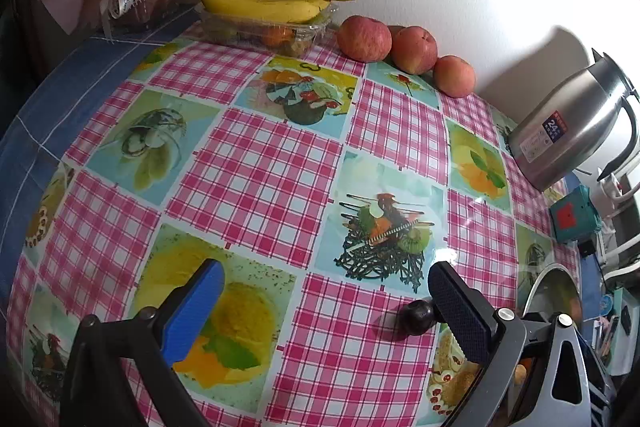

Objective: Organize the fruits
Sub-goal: 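Withdraw both open tools from the pan toward the two dark plums, then close the right tool on one dark plum while the left grasps the other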

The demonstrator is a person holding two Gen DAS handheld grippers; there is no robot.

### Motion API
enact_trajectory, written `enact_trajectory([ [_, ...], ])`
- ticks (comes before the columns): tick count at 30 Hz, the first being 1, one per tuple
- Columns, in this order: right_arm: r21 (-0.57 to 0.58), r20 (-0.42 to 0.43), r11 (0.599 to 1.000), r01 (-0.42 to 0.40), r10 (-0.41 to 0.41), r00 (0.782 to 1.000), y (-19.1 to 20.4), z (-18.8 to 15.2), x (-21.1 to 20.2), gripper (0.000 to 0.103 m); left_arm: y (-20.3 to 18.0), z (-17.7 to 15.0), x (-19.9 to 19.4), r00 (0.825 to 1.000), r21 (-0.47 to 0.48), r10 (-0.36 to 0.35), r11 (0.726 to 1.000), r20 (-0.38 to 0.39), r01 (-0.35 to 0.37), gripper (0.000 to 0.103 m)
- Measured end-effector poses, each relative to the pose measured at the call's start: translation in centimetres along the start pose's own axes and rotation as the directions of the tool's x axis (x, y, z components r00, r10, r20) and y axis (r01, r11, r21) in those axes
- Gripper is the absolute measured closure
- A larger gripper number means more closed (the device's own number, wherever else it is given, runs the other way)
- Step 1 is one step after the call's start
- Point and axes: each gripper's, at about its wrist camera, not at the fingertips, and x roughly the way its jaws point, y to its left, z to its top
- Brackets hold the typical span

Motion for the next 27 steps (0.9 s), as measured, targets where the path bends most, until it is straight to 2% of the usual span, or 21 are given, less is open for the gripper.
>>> enact_trajectory([
  [6,-0.027,-0.034,1.0,-0.012,0.011,0.999,1.0,0.2,1.5,0.008,-0.1,0.2,0.2,1.0,0.012,0.011,1.0,0.001,-0.011,0.0],
  [9,-0.039,-0.049,0.999,-0.013,0.011,0.999,1.3,0.2,2.2,0.008,-0.2,0.2,0.7,1.0,0.006,0.01,1.0,-0.024,-0.01,0.0],
  [14,-0.047,-0.076,0.999,-0.005,0.001,0.997,1.5,0.2,3.1,0.008,-0.1,-0.2,1.8,0.996,-0.033,-0.04,0.999,-0.079,0.037,0.0],
  [19,-0.038,-0.105,0.999,-0.003,-0.001,0.994,1.4,0.2,3.9,0.021,-0.3,-0.6,2.6,0.989,-0.062,-0.084,0.995,-0.125,0.076,0.002],
  [24,-0.016,-0.15,1.0,-0.023,0.02,0.988,1.1,-0.2,5.0,0.036,-0.8,-0.9,3.2,0.982,-0.06,-0.105,0.994,-0.157,0.096,0.009],
  [27,0.029,-0.178,0.999,-0.043,0.047,0.983,0.8,-0.3,5.9,0.042,-0.8,-1.0,3.4,0.979,-0.069,-0.12,0.992,-0.168,0.11,0.014],
])
